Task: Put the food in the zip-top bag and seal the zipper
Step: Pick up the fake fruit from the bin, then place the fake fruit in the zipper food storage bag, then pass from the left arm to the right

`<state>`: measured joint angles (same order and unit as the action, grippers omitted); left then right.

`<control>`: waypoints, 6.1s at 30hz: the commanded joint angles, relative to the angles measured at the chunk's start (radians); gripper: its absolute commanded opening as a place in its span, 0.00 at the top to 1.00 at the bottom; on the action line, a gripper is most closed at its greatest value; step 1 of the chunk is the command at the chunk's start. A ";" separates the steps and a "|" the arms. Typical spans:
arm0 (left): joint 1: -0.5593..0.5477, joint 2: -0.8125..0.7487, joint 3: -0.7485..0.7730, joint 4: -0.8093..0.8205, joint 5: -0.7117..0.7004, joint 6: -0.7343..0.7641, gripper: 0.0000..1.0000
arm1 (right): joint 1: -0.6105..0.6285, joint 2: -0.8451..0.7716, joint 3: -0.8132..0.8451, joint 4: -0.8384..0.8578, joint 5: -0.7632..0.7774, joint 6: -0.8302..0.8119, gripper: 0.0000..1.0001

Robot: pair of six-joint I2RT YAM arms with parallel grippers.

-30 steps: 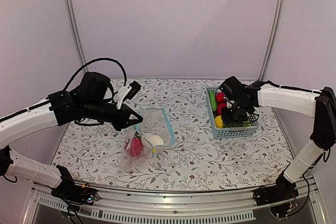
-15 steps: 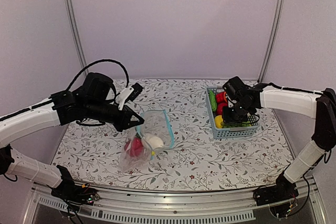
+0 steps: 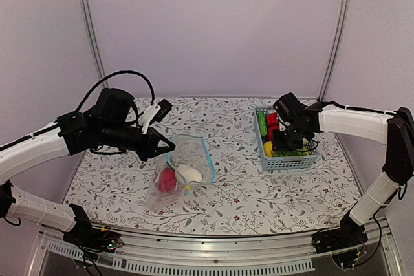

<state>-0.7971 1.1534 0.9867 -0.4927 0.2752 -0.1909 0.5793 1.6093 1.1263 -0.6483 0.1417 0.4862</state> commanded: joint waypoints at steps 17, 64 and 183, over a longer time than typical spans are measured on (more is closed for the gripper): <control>0.076 -0.063 -0.012 0.019 0.015 0.011 1.00 | -0.009 -0.189 0.145 -0.141 0.112 -0.041 1.00; 0.076 0.015 -0.051 0.126 0.233 -0.060 1.00 | 0.541 -0.196 0.577 -0.201 -0.220 -0.062 1.00; 0.107 0.044 -0.015 0.062 0.141 -0.044 1.00 | 0.671 -0.025 0.266 0.265 0.026 0.134 1.00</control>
<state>-0.7044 1.1770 0.9493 -0.3893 0.4667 -0.2569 1.2434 1.6543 1.3552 -0.3645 0.1280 0.6277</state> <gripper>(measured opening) 0.005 0.007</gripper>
